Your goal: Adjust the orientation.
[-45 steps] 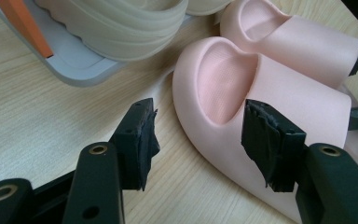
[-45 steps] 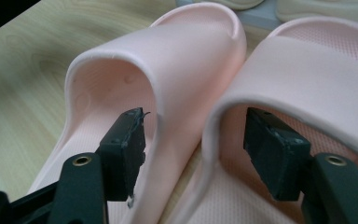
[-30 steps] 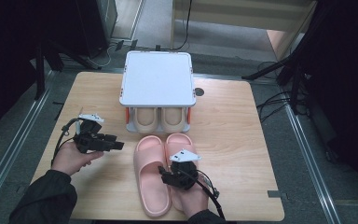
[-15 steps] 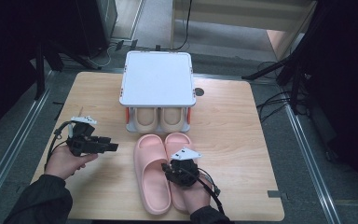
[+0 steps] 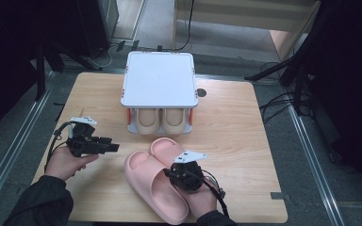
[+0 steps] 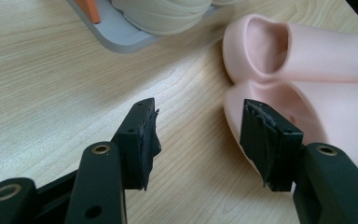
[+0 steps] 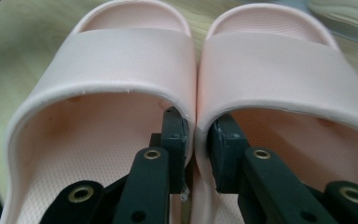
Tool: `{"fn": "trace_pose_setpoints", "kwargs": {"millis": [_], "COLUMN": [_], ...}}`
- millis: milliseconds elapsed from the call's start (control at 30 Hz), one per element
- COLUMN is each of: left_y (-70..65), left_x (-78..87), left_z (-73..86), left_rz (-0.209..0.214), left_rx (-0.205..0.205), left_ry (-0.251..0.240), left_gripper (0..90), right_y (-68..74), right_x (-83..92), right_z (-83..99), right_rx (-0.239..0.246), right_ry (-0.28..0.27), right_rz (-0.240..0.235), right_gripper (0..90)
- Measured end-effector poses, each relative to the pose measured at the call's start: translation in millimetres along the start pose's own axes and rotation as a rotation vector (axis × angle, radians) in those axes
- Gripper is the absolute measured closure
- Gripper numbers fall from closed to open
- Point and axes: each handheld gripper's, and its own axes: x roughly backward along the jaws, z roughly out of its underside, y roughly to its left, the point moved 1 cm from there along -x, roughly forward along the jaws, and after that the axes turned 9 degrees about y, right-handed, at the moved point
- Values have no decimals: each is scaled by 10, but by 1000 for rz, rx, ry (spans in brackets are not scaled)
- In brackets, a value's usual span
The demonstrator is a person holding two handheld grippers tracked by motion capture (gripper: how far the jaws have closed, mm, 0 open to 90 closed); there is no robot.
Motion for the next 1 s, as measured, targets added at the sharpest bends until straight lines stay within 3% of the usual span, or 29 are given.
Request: {"fn": "trace_pose_setpoints", "kwargs": {"millis": [133, 500, 700, 1000], "left_y": [18, 44, 61, 66], "left_x": [20, 93, 156, 233], "left_z": [9, 108, 201, 327], "left_rz": [-5, -19, -34, -42], "left_rx": [-3, 25, 47, 74], "left_ry": [-9, -23, -33, -51], "left_gripper": [451, 449, 449, 447], "right_y": [-32, -233, -258, -199], "right_x": [17, 88, 108, 184], "right_z": [-46, -204, -307, -519], "right_rx": [64, 134, 170, 261], "right_ry": [8, 23, 38, 72], "right_rz": [-71, -215, -218, -289], "right_gripper": [790, 790, 794, 795]}}
